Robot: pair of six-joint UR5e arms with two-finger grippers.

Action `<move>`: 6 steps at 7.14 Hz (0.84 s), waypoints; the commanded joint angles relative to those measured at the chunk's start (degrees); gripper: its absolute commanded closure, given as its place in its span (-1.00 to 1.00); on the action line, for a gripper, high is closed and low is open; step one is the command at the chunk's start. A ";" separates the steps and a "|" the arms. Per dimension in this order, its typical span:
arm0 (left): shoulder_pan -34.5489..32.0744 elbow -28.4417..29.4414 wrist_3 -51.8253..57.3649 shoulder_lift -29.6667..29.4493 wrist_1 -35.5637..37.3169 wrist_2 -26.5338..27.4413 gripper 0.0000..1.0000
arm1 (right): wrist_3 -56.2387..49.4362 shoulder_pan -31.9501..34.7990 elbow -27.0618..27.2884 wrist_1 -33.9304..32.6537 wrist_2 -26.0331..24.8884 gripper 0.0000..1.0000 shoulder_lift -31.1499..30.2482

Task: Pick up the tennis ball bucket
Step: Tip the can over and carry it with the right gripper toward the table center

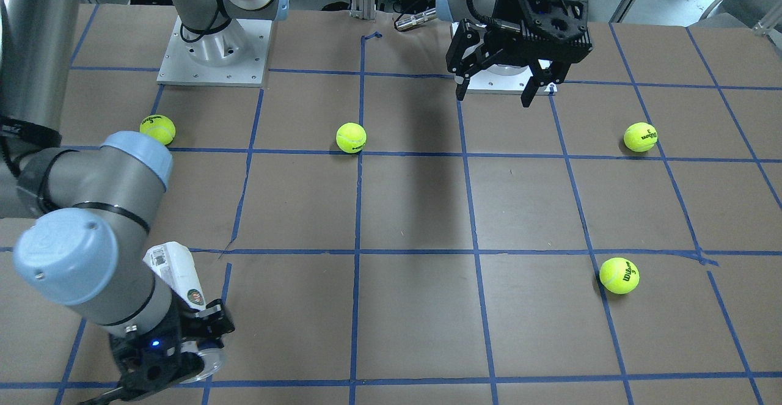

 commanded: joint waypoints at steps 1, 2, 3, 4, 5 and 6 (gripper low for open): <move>0.00 0.00 0.00 0.01 -0.05 0.00 -1.00 | -11.16 9.97 1.57 -0.27 1.60 0.22 -2.68; 0.00 0.00 0.00 0.01 -0.05 0.00 -1.00 | -16.76 13.32 2.01 -0.62 2.65 0.21 -1.99; 0.00 0.00 0.00 0.01 -0.05 0.09 -1.00 | -21.08 15.62 2.36 -0.71 5.53 0.21 -0.94; 0.00 0.00 0.00 0.01 -0.05 0.09 -1.00 | -27.91 16.42 2.45 -0.63 5.91 0.21 -0.58; 0.00 0.00 0.00 0.01 -0.05 0.09 -1.00 | -32.51 17.21 2.97 -0.54 6.17 0.20 -0.06; 0.00 0.00 0.00 0.01 -0.05 0.09 -1.00 | -39.25 18.44 3.15 0.07 6.78 0.10 -0.05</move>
